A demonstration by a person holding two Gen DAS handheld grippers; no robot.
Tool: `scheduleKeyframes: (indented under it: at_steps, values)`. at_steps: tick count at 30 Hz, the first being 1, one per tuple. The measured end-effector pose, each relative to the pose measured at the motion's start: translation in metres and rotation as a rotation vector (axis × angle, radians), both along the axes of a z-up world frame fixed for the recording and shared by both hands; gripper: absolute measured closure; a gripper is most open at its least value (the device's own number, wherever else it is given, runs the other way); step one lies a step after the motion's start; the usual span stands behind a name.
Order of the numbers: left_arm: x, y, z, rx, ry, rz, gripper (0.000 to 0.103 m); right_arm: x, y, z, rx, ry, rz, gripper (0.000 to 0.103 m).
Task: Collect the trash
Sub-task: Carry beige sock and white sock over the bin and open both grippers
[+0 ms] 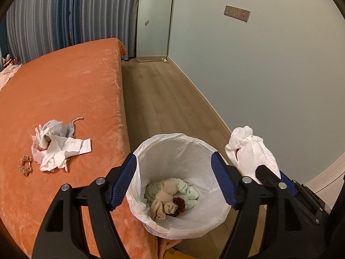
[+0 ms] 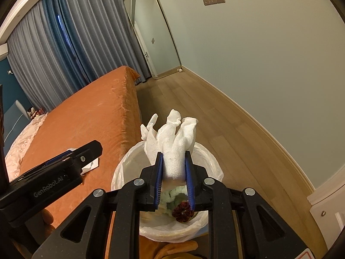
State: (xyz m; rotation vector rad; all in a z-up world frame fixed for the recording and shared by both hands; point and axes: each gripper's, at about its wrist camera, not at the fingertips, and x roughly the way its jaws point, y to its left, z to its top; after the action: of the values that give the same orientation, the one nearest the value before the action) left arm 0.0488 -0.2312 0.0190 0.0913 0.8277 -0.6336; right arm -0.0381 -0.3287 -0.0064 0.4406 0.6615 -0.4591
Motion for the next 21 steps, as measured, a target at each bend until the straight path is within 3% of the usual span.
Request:
scheduleKeyframes:
  at_steps: [9, 10, 12, 13, 21]
  values:
    - [0.01, 0.016, -0.002, 0.011, 0.009, 0.043, 0.035, 0.001, 0.007, -0.004, -0.012, 0.0, 0.025, 0.08]
    - [0.011, 0.019, -0.003, 0.012, 0.01, 0.048, 0.035, 0.002, 0.009, -0.004, -0.019, 0.005, 0.026, 0.078]
    - [0.012, 0.022, -0.003, 0.013, 0.012, 0.055, 0.035, 0.002, 0.011, -0.004, -0.021, 0.007, 0.031, 0.061]
    - [0.013, 0.024, -0.003, 0.014, 0.014, 0.061, 0.035, 0.003, 0.012, -0.004, -0.021, 0.004, 0.029, 0.057]
    - [0.018, 0.041, -0.007, 0.015, 0.027, 0.093, 0.035, 0.006, 0.026, 0.0, -0.04, 0.008, 0.045, 0.052]
